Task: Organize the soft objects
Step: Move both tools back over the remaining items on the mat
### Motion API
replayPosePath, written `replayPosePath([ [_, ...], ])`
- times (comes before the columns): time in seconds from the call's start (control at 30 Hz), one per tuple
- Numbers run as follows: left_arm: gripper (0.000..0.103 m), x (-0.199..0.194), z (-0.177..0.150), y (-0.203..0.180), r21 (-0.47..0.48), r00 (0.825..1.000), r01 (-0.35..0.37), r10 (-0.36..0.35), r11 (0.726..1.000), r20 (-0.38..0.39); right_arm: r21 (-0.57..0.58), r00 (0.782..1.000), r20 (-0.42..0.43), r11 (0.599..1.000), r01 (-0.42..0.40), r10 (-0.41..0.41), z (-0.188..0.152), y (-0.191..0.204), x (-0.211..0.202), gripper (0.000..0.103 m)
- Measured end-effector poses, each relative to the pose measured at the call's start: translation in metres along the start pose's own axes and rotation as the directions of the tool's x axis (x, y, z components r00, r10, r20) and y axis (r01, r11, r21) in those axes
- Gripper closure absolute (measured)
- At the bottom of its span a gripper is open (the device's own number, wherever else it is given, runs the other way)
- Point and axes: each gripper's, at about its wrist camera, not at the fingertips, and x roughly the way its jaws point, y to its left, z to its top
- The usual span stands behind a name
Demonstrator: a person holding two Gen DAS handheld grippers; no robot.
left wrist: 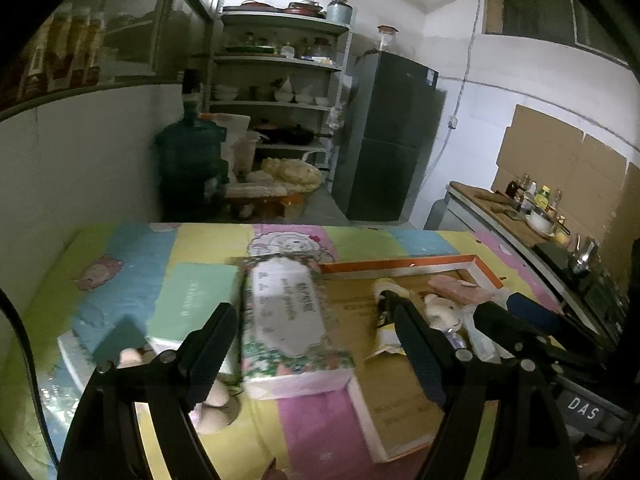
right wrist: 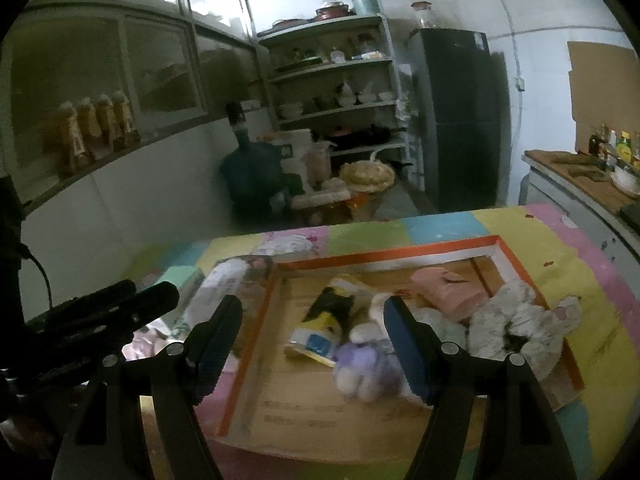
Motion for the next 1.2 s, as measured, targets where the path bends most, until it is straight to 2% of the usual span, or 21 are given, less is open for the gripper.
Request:
replayPosePath([
  [0.2,0.022,-0.016,-0.009,0.023,-0.014,0.999,-0.029,0.029,0.999,0.016,-0.018,1.0,0.014,1.0,-0.008,0.009,-0.006,0.022,-0.004,0.028],
  [0.4,0.022,-0.033,-0.019,0.051,-0.045,0.997,-0.072,0.074,0.996,0.036,-0.032,0.998,0.027,0.998,-0.057,0.058,-0.013,0.043,-0.006,0.028],
  [0.77,0.022,-0.061,-0.033,0.101,-0.1,0.987,-0.139,0.146,0.985,0.063,-0.087,0.993,-0.001,0.99,-0.114,0.115,-0.031,0.085,-0.002,0.028],
  [1.0,0.022,-0.08,-0.043,0.12,-0.114,0.981,-0.14,0.153,0.984,0.12,-0.168,0.986,-0.044,0.972,-0.164,0.159,-0.054,0.117,0.0,0.028],
  [1.2,0.022,-0.089,-0.056,0.134,-0.13,0.98,-0.139,0.156,0.982,0.126,-0.214,0.977,-0.105,0.955,-0.204,0.185,-0.084,0.137,0.007,0.028],
])
